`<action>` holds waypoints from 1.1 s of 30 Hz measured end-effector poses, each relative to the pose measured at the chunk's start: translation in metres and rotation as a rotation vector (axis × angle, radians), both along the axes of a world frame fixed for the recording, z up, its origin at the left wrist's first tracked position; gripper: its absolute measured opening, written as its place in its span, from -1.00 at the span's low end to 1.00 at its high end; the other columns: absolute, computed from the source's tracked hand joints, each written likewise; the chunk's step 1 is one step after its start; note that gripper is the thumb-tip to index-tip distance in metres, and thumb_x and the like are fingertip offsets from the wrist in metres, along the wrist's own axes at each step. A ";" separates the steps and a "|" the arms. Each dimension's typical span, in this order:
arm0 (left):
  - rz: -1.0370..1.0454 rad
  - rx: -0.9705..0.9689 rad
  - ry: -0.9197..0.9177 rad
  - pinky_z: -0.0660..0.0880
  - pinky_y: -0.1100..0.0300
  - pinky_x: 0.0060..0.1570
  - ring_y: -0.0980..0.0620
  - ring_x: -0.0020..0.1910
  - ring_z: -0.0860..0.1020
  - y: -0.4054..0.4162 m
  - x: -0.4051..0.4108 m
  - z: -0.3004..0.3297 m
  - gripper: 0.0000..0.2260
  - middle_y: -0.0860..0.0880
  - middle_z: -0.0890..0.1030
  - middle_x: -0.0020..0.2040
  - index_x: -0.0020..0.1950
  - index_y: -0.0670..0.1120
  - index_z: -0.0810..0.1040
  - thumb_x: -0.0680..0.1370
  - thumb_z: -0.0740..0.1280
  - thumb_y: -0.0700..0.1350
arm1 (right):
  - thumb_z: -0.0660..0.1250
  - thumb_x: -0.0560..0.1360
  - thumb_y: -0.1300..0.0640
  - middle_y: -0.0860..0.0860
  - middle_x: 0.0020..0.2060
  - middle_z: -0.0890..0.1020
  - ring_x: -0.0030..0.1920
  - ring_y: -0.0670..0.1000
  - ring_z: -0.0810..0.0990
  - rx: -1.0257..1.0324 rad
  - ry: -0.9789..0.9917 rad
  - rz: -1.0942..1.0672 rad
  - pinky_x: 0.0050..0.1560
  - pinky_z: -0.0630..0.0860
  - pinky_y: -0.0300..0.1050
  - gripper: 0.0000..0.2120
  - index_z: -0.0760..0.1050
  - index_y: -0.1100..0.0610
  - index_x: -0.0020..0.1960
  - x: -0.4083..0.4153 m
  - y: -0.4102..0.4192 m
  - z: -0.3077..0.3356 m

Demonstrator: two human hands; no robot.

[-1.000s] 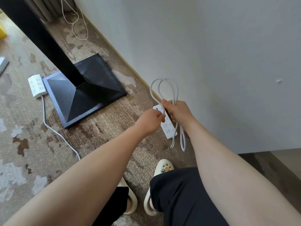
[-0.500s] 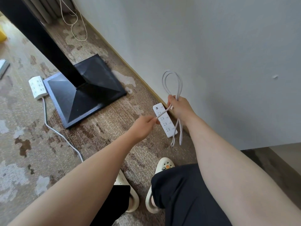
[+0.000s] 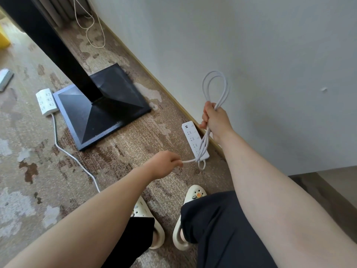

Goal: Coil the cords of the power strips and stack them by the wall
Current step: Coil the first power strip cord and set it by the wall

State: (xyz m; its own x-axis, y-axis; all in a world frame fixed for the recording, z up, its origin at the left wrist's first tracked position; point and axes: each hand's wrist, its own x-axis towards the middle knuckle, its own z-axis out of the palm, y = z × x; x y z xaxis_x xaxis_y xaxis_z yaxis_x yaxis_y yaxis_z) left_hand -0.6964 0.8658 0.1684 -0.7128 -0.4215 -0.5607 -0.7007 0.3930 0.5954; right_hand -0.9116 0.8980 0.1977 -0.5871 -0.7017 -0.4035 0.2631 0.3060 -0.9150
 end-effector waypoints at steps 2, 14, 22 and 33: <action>0.046 -0.019 0.006 0.29 0.37 -0.52 0.23 -0.56 0.30 0.001 -0.002 -0.003 -0.79 0.08 0.52 -0.34 -0.10 0.09 0.60 0.63 0.20 0.02 | 0.13 0.67 -0.02 -0.06 -0.47 0.34 -0.50 -0.07 0.29 0.011 0.031 0.012 -0.42 0.41 -0.15 -0.71 0.35 0.08 -0.18 0.001 0.000 0.000; 0.173 0.044 0.010 0.33 0.26 -0.37 0.13 -0.43 0.34 -0.039 0.054 -0.005 -0.79 0.04 0.47 -0.34 -0.04 0.06 0.62 0.64 0.20 -0.02 | 0.15 0.66 -0.04 -0.01 -0.35 0.42 -0.35 -0.04 0.39 0.160 0.508 0.005 -0.27 0.37 -0.09 -0.71 0.39 0.06 -0.19 -0.028 0.009 -0.014; 0.167 -0.064 -0.083 0.51 -0.01 -0.06 -0.12 -0.18 0.56 -0.061 0.106 0.007 -0.80 -0.09 0.62 -0.14 -0.06 0.09 0.63 0.63 0.22 0.00 | 0.13 0.66 -0.07 -0.04 -0.36 0.44 -0.35 -0.04 0.42 0.222 0.727 0.057 -0.30 0.37 -0.07 -0.71 0.34 -0.03 -0.21 -0.041 0.017 -0.019; -0.088 -0.234 0.133 0.49 0.17 -0.28 0.12 -0.34 0.50 -0.040 -0.023 0.067 -0.79 0.06 0.59 -0.27 -0.03 0.00 0.63 0.61 0.25 0.04 | 0.13 0.64 -0.09 -0.08 -0.42 0.66 -0.33 -0.02 0.52 0.260 0.542 0.472 -0.22 0.42 -0.08 -0.70 0.46 -0.03 -0.20 -0.004 0.001 -0.013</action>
